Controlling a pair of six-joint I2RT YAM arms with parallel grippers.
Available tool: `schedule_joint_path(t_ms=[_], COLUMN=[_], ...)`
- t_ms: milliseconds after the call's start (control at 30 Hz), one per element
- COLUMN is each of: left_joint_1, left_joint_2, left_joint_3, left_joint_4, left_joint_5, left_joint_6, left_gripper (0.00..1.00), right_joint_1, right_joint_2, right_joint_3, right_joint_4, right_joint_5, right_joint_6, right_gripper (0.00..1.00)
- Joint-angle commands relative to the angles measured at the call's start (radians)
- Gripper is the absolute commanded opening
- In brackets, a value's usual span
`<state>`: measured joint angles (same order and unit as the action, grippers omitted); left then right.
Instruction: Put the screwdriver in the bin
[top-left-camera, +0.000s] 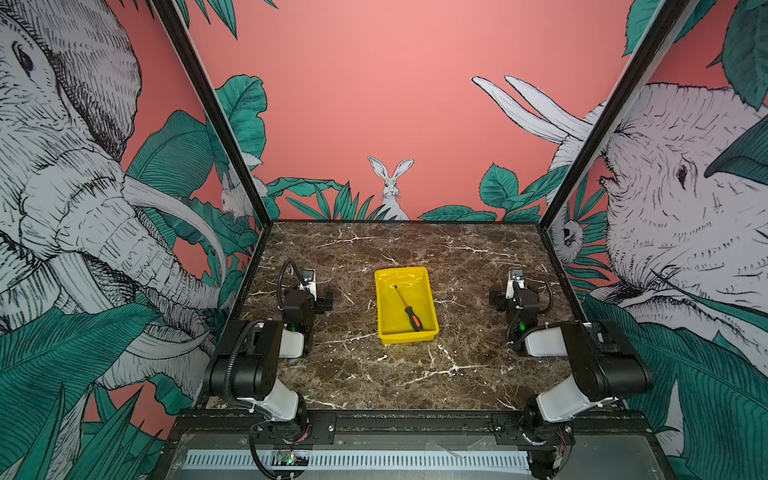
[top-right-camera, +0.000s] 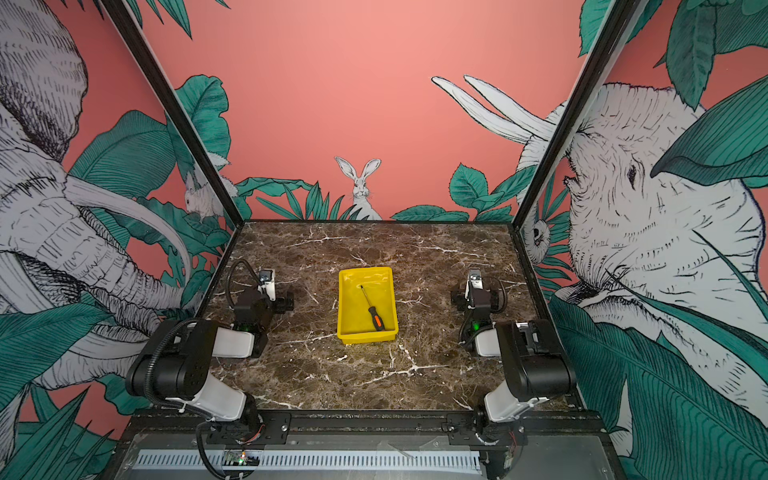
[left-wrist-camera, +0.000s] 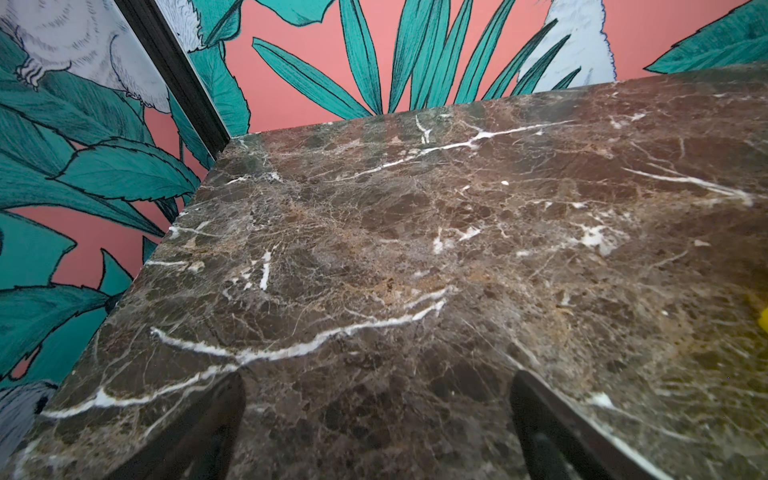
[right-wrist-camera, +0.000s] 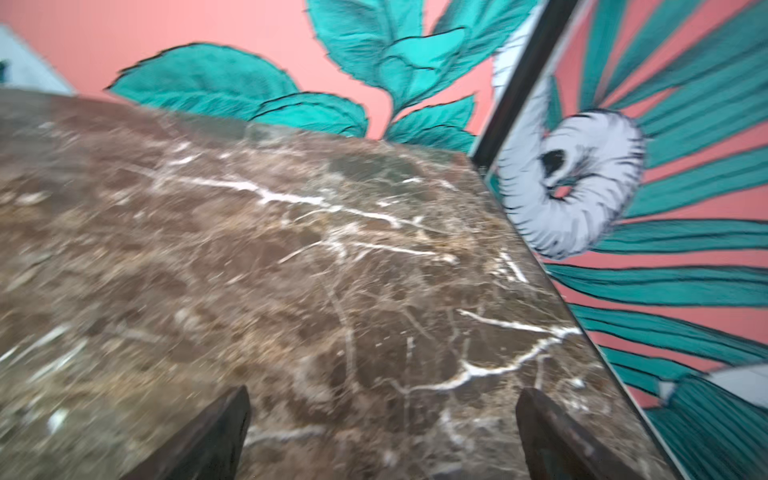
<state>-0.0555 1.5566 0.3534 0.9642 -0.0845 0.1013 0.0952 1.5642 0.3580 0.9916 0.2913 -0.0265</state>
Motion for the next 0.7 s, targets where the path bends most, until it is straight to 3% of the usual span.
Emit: schedule_joint_path(t_ms=[0, 667], left_joint_1=[0.005, 0.003], left_joint_2=[-0.007, -0.008], left_joint_3=[0.046, 0.048], left_joint_4=[-0.076, -0.081], left_joint_5=[-0.045, -0.041], left_joint_6=[-0.016, -0.011], left_gripper=[1.00, 1.00], right_joint_1=[-0.006, -0.006], right_joint_2=[-0.008, -0.007], right_joint_3=[0.008, 0.003], right_joint_4=[-0.020, -0.008], right_joint_5=[0.092, 0.008], right_joint_6=[0.054, 0.018], right_gripper=[0.99, 0.99])
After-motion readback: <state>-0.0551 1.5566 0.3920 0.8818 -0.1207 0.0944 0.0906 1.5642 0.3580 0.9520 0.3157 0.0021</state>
